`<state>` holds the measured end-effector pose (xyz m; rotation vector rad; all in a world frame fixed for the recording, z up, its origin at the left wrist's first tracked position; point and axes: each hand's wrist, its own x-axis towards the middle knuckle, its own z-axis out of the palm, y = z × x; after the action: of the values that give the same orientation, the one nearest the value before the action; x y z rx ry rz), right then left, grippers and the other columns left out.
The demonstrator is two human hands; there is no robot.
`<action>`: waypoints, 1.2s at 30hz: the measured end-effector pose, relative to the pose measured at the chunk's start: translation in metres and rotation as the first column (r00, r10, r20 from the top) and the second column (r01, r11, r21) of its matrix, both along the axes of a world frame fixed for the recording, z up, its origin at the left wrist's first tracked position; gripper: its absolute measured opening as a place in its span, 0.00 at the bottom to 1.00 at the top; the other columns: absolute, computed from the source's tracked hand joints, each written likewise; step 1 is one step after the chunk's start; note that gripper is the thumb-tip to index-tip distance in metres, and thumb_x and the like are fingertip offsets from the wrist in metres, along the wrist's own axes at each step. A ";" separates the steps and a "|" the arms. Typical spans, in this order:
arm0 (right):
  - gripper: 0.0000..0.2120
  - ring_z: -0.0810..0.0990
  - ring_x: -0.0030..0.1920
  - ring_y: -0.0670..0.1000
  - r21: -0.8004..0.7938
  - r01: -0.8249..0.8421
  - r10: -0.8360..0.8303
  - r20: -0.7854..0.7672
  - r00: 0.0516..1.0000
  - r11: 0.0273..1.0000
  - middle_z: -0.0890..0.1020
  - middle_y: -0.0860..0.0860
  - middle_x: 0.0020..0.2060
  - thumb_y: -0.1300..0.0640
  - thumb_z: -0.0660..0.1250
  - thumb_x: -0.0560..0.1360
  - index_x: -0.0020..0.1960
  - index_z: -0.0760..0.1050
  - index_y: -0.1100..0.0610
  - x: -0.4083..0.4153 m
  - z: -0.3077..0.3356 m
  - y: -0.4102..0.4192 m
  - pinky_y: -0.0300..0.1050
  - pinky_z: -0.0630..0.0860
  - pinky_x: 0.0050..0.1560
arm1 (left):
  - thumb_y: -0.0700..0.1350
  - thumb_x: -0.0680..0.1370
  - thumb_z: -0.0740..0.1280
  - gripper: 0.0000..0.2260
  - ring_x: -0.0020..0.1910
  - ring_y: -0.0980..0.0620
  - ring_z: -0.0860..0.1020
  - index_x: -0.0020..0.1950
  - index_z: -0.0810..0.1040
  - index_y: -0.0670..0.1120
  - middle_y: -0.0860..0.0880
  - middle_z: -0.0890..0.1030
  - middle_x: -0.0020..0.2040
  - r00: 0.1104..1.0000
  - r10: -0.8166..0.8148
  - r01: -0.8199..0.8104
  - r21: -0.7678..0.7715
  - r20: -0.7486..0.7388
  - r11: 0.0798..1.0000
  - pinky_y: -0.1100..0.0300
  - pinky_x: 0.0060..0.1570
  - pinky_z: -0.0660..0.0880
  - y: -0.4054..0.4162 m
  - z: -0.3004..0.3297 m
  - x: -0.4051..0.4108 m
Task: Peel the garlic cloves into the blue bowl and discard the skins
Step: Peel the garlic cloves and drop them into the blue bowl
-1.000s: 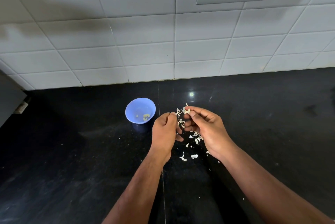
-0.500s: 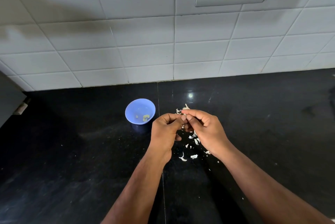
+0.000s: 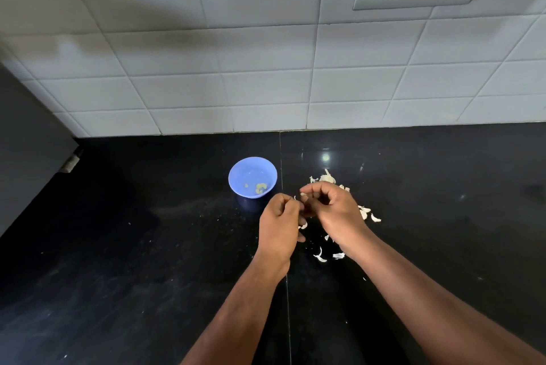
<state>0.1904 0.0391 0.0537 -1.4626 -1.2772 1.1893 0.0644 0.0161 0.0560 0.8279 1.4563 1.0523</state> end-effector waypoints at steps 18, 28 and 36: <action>0.12 0.88 0.44 0.48 -0.035 -0.025 0.029 0.115 0.993 0.999 0.86 0.49 0.54 0.61 0.65 0.83 0.64 0.81 0.54 -0.063 0.000 0.063 0.38 0.79 0.35 | 0.48 0.85 0.65 0.10 0.35 0.61 0.77 0.53 0.86 0.59 0.57 0.85 0.44 0.932 -0.184 0.177 -0.049 -0.313 0.983 0.56 0.42 0.77 -0.002 -0.028 -0.074; 0.14 0.79 0.52 0.43 -0.239 -0.374 0.385 0.837 0.389 0.896 0.78 0.40 0.52 0.54 0.70 0.78 0.61 0.82 0.41 0.008 -0.013 0.004 0.47 0.79 0.52 | 0.53 0.84 0.65 0.07 0.44 0.60 0.82 0.54 0.84 0.58 0.59 0.85 0.43 0.909 -0.237 0.239 -0.036 -0.342 0.970 0.55 0.48 0.79 0.019 -0.040 -0.059; 0.05 0.80 0.51 0.44 -0.066 -0.366 0.269 0.797 0.540 0.928 0.77 0.41 0.52 0.54 0.70 0.80 0.54 0.83 0.47 0.022 -0.039 0.004 0.46 0.78 0.52 | 0.51 0.84 0.66 0.07 0.46 0.57 0.82 0.54 0.84 0.57 0.58 0.85 0.45 0.930 -0.220 0.214 -0.052 -0.294 0.975 0.52 0.54 0.82 0.024 -0.041 -0.049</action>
<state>0.2124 0.0435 0.0143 -1.8067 -2.2749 0.6097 0.0149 0.0397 0.0145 1.1442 1.5785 0.7673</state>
